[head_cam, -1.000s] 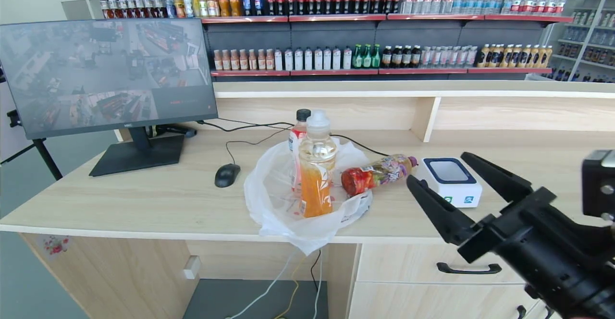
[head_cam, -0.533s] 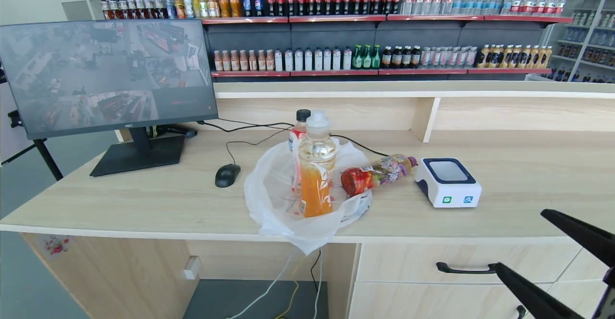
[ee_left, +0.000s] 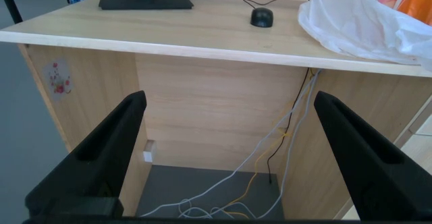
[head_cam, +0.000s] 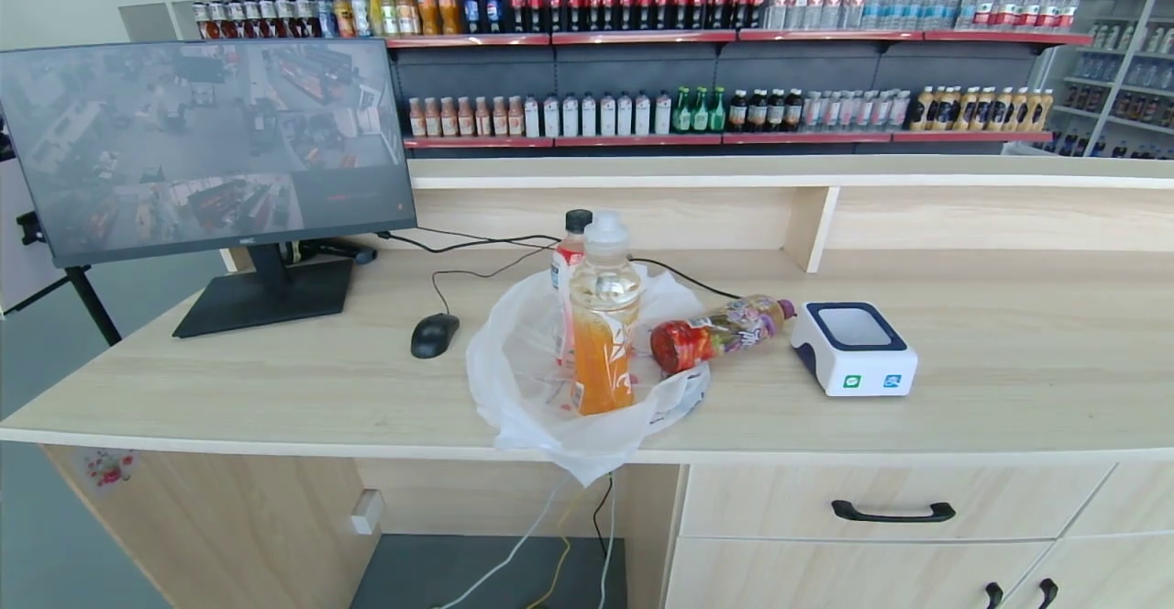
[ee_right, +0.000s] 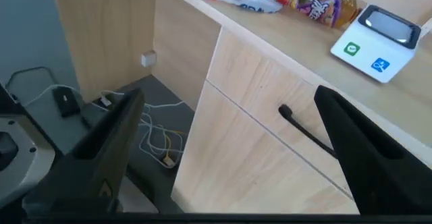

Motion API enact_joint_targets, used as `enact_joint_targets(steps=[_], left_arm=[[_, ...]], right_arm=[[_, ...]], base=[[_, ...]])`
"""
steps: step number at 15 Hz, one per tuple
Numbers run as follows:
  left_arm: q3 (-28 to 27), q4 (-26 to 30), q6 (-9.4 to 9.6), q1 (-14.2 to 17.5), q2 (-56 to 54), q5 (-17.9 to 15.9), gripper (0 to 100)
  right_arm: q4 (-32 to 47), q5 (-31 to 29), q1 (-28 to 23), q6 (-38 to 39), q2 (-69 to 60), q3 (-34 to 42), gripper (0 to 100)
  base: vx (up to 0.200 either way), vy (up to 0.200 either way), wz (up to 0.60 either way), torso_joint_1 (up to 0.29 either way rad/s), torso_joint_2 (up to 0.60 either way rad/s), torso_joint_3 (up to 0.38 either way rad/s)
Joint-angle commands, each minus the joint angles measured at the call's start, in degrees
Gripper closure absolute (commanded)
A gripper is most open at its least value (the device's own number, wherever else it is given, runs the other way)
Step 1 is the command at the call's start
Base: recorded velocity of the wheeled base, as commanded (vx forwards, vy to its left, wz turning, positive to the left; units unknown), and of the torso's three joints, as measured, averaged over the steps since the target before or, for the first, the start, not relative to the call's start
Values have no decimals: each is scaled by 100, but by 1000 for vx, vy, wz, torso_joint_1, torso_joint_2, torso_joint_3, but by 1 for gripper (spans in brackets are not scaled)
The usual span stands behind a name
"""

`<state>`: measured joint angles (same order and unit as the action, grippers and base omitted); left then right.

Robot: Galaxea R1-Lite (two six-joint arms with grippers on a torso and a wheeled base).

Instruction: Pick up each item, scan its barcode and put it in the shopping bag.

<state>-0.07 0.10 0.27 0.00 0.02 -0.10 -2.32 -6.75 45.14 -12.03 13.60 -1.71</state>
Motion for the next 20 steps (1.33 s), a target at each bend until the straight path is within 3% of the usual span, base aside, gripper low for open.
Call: enact_joint_targets(steps=[1,3,6,8,12,13,15,20], left_arm=[[-1,-1,0,0,-2,-8,0],[-1,-1,0,0,-2,1,0],[-1,-1,0,0,-2,1,0],[-1,-1,0,0,-2,1,0],[-1,-1,0,0,-2,1,0],[-1,-1,0,0,-2,1,0],[-1,-1,0,0,-2,1,0],[-1,-1,0,0,-2,-8,0]], right_arm=[[592,324,21,236,-1360,-181,0],[610,816,3,562,-1360,-163,0],[487,719,-278,632,-1343,-31,0],[372,587,-1192,711,-1070,12,0],[372,579,-4233,535,-517,12,0],[372,579,-4558,553,-807,12,0],[249,579,-4558,808,-1360,162,0],[240,579,-4558,1309,-1360,162,0]], base=[[0,0,0,0,0,0],[0,0,0,0,0,0],[0,0,0,0,0,0],[0,0,0,0,0,0],[0,0,0,0,0,0],[0,0,0,0,0,0],[0,0,0,0,0,0],[0,0,0,0,0,0]])
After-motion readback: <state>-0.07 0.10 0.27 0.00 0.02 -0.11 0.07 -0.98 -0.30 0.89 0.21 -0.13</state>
